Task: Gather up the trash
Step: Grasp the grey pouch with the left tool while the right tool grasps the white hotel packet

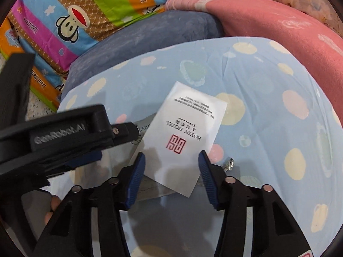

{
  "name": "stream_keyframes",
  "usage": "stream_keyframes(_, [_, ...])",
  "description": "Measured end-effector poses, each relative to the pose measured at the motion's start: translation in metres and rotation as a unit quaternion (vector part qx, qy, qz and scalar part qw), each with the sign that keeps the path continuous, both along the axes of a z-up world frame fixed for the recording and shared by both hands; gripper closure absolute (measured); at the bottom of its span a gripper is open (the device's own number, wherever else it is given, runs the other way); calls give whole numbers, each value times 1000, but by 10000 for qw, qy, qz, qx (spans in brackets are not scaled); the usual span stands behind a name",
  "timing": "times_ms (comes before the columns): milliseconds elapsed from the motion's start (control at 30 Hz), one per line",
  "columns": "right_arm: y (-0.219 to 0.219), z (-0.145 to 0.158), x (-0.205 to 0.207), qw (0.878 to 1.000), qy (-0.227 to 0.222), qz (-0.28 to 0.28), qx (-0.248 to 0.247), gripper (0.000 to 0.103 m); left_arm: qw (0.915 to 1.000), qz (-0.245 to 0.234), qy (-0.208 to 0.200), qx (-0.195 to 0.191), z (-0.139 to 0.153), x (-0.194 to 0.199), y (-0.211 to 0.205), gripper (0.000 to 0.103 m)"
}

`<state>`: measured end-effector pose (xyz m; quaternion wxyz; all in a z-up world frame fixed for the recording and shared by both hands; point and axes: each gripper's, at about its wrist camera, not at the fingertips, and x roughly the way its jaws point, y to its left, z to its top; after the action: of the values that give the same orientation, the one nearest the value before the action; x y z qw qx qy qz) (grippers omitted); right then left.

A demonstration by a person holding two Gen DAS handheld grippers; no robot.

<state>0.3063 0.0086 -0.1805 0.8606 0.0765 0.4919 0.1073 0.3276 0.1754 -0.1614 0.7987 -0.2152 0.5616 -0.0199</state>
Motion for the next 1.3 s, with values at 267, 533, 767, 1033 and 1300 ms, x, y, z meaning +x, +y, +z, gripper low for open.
stream_keyframes(267, [-14,-2,-6,9999,18,-74,91,103,9991,-410,-82,101,0,1,-21,71])
stream_keyframes(533, [-39,0,-16,9978,118,-378,526,68,9986,-495,-102,-121,4,-9,-22,96])
stream_keyframes(767, [-21,-4,-7,9985,160,-173,495,72,9986,-517,-61,-95,2,-11,-25,96])
stream_keyframes(1033, [-31,14,-19,9990,-54,-223,387,101,9987,-482,-157,-88,14,-19,-24,97])
stream_keyframes(1300, [-70,79,-53,9955,-726,-576,204,101,9963,-684,-493,-134,55,-42,-51,97])
